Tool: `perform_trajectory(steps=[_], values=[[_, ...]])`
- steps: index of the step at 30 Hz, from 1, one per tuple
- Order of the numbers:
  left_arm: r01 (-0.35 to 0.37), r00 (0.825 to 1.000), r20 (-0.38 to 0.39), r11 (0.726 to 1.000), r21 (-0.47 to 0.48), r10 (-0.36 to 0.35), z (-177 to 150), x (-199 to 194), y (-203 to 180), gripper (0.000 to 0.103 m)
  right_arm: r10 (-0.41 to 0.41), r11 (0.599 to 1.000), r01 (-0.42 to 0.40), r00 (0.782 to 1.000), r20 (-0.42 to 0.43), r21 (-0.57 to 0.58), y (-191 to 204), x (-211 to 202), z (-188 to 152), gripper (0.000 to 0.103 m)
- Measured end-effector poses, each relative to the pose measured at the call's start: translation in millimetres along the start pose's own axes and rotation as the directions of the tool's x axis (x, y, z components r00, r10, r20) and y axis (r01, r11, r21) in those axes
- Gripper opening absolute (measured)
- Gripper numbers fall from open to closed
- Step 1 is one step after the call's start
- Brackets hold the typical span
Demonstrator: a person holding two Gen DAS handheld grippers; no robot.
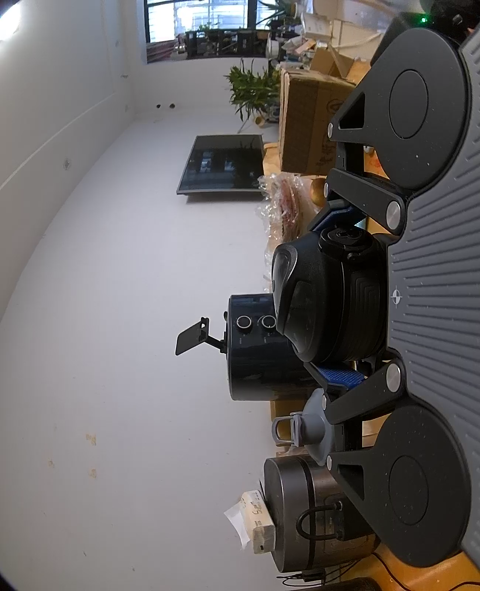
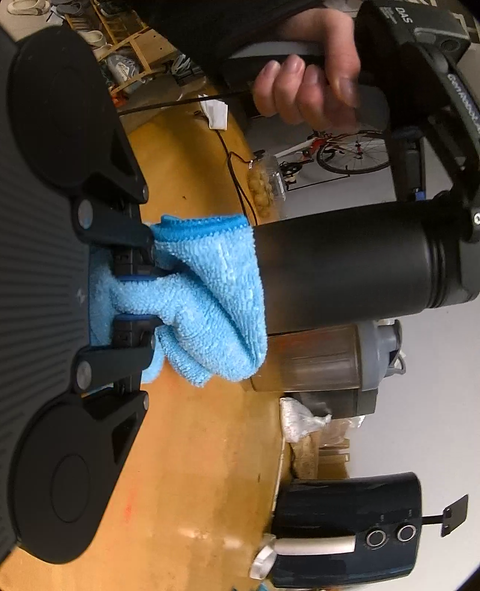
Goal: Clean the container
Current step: 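Wipe the towel down the bottle body toward its base with the right gripper while the left holds it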
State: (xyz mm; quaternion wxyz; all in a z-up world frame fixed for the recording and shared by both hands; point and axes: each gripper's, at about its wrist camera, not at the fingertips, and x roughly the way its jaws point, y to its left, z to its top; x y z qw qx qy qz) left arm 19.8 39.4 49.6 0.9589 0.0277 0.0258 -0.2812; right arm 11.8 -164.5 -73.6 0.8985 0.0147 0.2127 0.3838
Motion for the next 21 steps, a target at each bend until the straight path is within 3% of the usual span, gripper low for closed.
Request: perform_trajectory(steps=[21], values=[[-0.004, 1.0, -0.011, 1.0, -0.004, 0.004, -2, 1, 3, 0.068, 0.0, 1.0, 0.0, 0.995, 0.097, 0.005, 2, -12, 9, 0.01]])
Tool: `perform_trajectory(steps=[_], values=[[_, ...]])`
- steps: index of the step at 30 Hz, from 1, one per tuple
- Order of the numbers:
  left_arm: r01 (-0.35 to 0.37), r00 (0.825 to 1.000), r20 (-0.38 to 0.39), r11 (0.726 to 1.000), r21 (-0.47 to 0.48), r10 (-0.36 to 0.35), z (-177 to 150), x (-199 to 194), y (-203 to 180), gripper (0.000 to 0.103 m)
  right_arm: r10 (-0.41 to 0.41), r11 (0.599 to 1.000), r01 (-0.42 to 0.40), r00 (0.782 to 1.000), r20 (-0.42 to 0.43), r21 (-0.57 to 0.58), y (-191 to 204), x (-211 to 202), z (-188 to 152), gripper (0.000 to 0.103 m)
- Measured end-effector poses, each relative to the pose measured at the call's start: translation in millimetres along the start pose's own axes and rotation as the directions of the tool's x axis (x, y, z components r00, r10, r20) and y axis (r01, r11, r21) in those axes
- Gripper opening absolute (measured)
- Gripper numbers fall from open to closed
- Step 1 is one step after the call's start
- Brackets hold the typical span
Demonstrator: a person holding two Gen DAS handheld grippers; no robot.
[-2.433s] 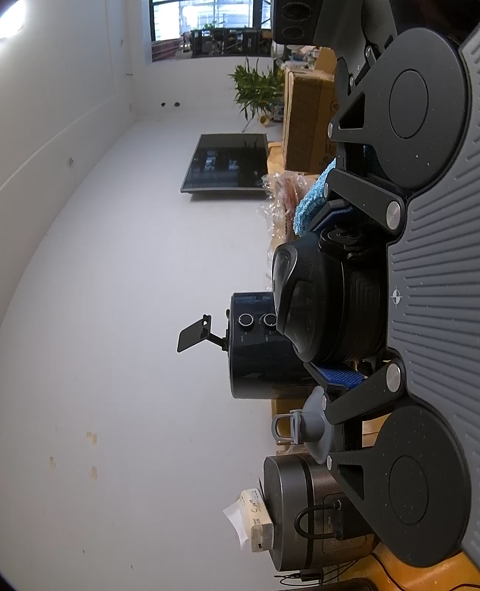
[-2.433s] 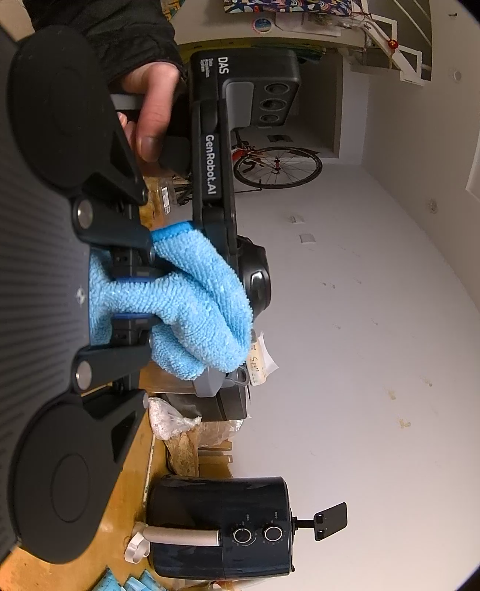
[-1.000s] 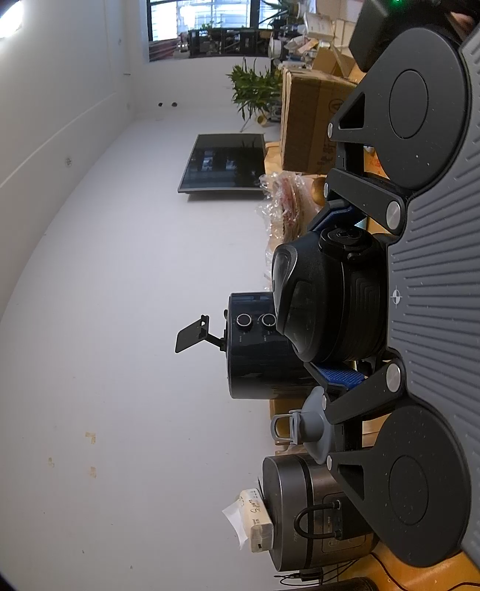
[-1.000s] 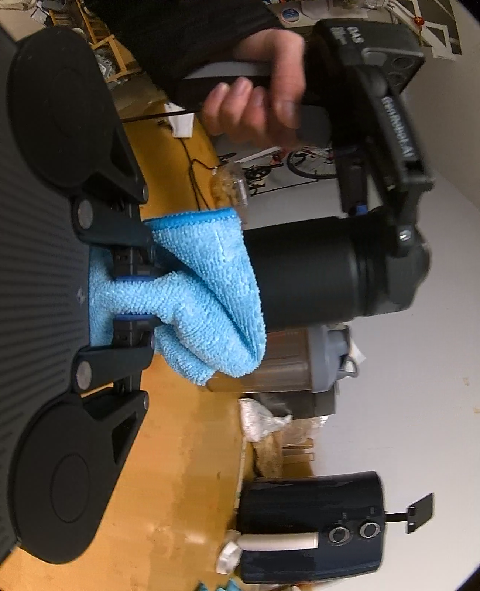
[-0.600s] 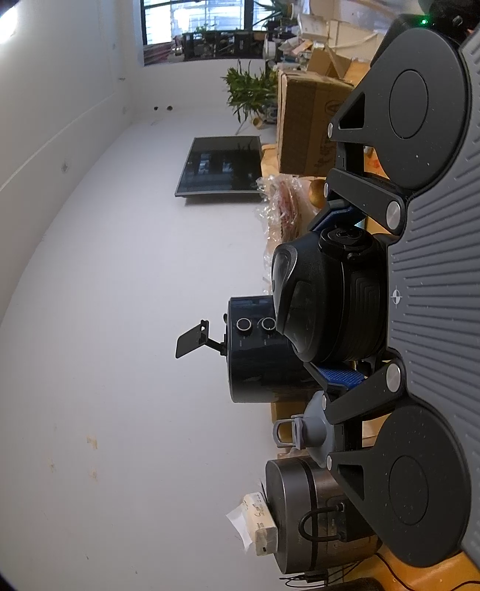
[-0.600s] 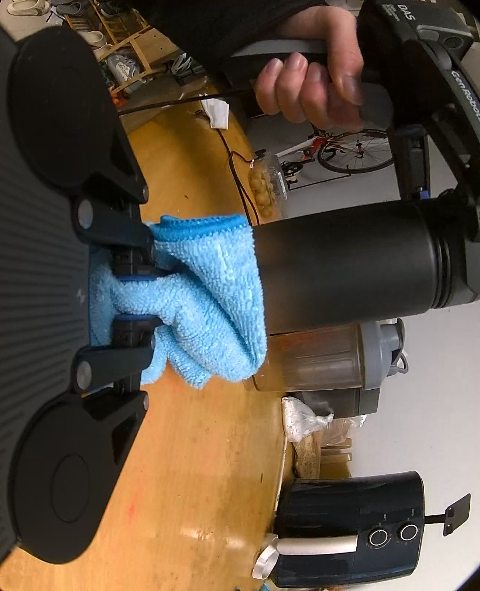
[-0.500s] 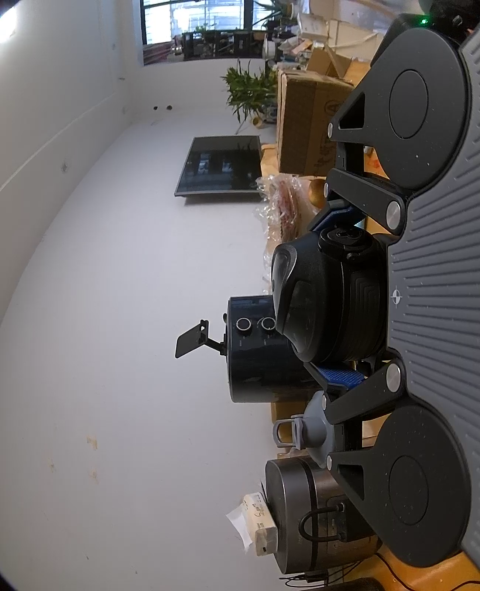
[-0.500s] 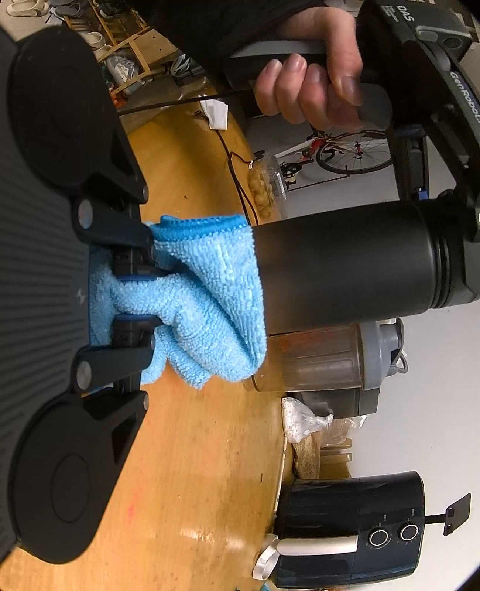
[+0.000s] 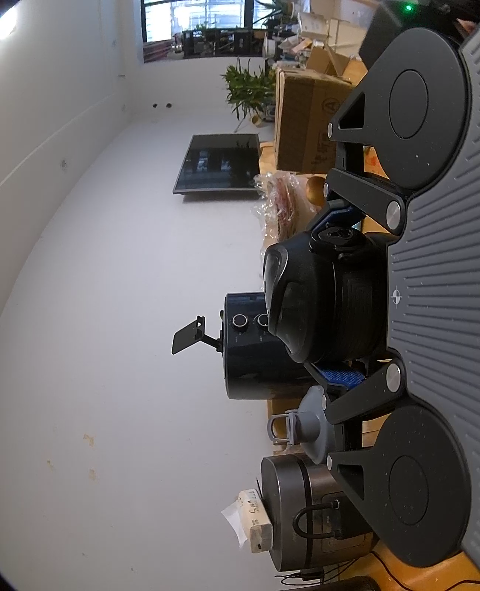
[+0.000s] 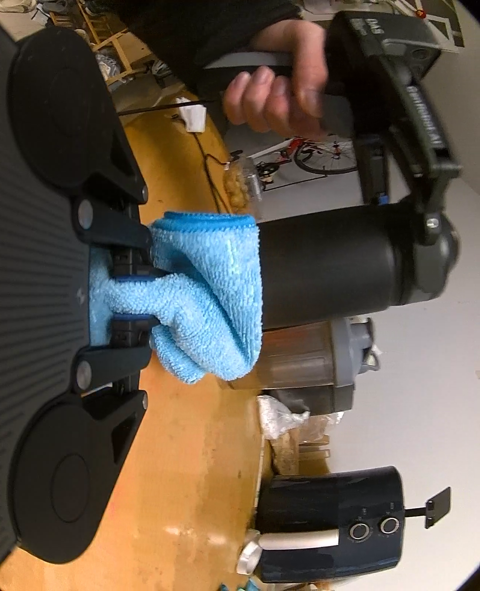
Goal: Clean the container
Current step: 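Wipe the towel down the bottle body toward its base with the right gripper while the left holds it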
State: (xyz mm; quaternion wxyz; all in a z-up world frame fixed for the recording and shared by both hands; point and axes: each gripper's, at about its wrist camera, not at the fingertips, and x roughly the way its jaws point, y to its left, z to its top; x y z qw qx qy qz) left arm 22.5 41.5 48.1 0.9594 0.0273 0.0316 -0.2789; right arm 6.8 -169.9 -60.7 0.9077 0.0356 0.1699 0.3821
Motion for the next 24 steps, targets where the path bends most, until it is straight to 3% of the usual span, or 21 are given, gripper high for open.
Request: perform_trajectory(steps=[24], values=[[0.004, 1.0, -0.004, 1.0, 0.001, -0.004, -1, 6, -9, 0.068, 0.014, 0.998, -0.002, 0.975, 0.22, -0.056, 17, -32, 55, 0.01]])
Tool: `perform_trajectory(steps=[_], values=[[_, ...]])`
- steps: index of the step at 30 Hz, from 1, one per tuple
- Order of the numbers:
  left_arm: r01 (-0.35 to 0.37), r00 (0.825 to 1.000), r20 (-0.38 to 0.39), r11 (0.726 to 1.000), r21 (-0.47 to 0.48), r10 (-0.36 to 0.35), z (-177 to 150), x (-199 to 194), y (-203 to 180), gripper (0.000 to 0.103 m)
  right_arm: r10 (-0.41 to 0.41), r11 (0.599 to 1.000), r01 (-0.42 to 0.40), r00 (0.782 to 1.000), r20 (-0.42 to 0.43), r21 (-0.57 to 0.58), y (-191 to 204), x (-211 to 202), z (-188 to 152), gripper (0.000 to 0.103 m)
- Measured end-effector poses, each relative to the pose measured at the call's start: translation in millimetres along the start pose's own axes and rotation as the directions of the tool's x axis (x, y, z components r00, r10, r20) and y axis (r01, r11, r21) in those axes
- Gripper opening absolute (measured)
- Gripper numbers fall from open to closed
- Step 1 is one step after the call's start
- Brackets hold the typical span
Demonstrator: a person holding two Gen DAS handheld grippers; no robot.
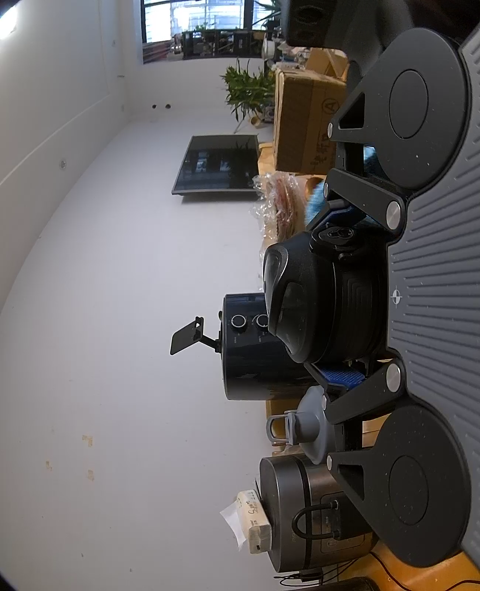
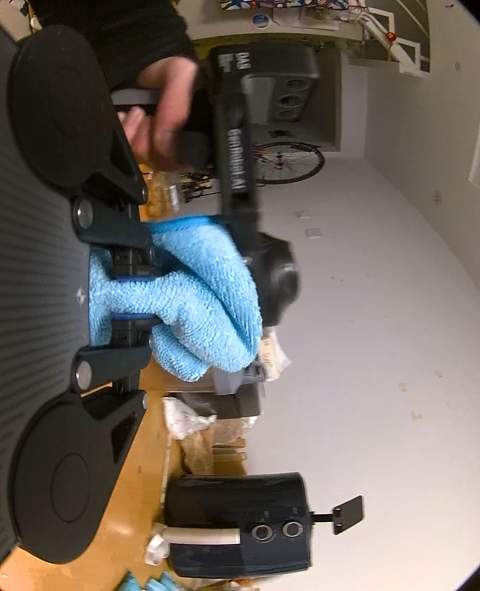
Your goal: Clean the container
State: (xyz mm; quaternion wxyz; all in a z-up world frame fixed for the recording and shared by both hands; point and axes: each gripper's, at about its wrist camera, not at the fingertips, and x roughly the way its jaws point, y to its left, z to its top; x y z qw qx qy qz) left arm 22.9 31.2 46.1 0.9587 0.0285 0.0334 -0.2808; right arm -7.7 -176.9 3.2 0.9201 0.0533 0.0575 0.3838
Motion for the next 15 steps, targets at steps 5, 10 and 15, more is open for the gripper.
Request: perform_trajectory(steps=[5, 10, 15], values=[[0.0, 1.0, 0.001, 1.0, -0.004, 0.0, -0.9, -1.9, 2.7, 0.068, 0.002, 1.0, -0.002, 1.0, 0.025, -0.003, 2.6, -3.0, 6.9, 0.01], [0.0, 1.0, 0.006, 1.0, -0.004, 0.0, -1.9, -2.5, 4.1, 0.068, 0.002, 1.0, -0.002, 1.0, 0.026, 0.005, 1.8, -2.6, 6.9, 0.01], [0.0, 1.0, 0.009, 1.0, -0.002, 0.0, -2.3, -3.0, 5.9, 0.068, 0.002, 1.0, -0.002, 1.0, 0.02, 0.001, 1.4, -3.8, 6.4, 0.01]])
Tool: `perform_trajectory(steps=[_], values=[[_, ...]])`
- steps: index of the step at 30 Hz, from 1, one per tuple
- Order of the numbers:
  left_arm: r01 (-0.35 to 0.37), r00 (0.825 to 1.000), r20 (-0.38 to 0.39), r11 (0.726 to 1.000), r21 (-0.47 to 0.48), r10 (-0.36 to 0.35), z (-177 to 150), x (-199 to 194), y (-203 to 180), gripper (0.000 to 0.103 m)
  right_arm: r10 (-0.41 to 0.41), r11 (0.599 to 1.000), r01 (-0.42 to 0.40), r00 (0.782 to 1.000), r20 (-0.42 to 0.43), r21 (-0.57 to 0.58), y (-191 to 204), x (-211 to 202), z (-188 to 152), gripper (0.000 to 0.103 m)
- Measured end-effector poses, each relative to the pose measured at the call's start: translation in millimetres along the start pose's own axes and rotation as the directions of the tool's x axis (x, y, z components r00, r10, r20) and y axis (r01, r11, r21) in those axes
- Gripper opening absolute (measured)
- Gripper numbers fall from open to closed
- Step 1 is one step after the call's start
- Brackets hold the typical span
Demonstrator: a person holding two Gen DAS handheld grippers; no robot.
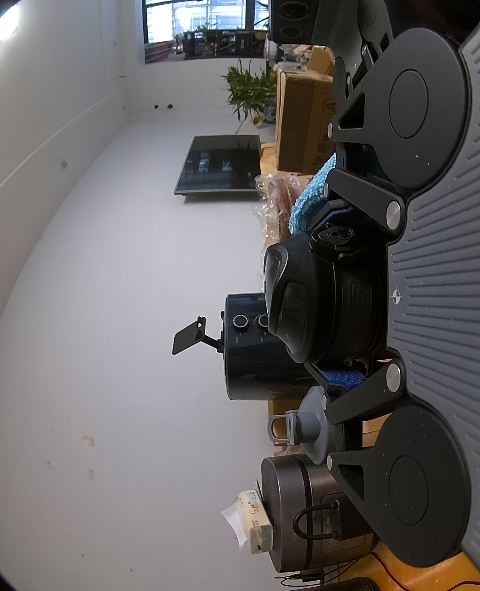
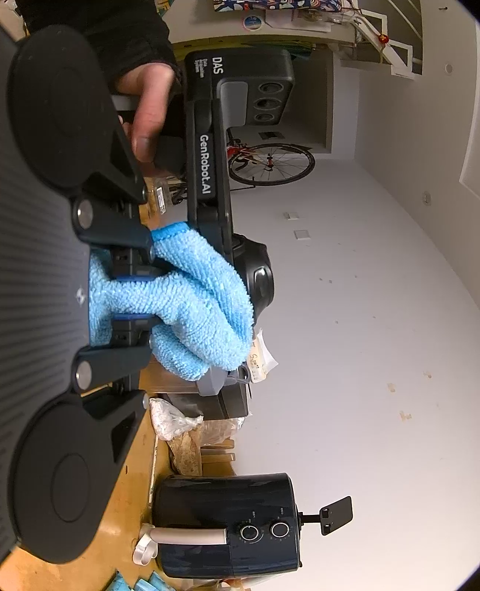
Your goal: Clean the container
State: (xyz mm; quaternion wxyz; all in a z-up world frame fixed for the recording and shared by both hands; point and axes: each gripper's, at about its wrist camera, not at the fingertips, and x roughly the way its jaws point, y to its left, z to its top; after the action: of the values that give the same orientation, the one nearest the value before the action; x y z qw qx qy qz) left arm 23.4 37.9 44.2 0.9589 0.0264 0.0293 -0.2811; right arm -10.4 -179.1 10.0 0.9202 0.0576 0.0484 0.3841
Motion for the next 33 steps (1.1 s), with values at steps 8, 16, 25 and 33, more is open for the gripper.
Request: perform_trajectory(steps=[8, 16, 25, 33], values=[[-0.001, 1.0, 0.001, 1.0, 0.002, 0.001, -2, -3, -4, 0.068, -0.014, 1.0, 0.014, 1.0, -0.002, 0.003, -2, -11, -6, 0.01], [-0.002, 1.0, 0.0, 1.0, -0.001, 0.002, -3, -5, -4, 0.068, -0.034, 0.999, 0.034, 0.999, 0.008, 0.005, -5, -34, -8, 0.01], [-0.001, 1.0, 0.001, 1.0, -0.003, 0.001, -2, -6, -2, 0.068, -0.052, 0.999, 0.052, 0.998, 0.022, 0.002, -7, -59, -7, 0.01], [0.0, 1.0, -0.001, 1.0, 0.0, 0.0, -2, -3, 1, 0.068, -0.059, 0.998, 0.059, 0.998, 0.02, -0.002, -4, -73, -12, 0.01]])
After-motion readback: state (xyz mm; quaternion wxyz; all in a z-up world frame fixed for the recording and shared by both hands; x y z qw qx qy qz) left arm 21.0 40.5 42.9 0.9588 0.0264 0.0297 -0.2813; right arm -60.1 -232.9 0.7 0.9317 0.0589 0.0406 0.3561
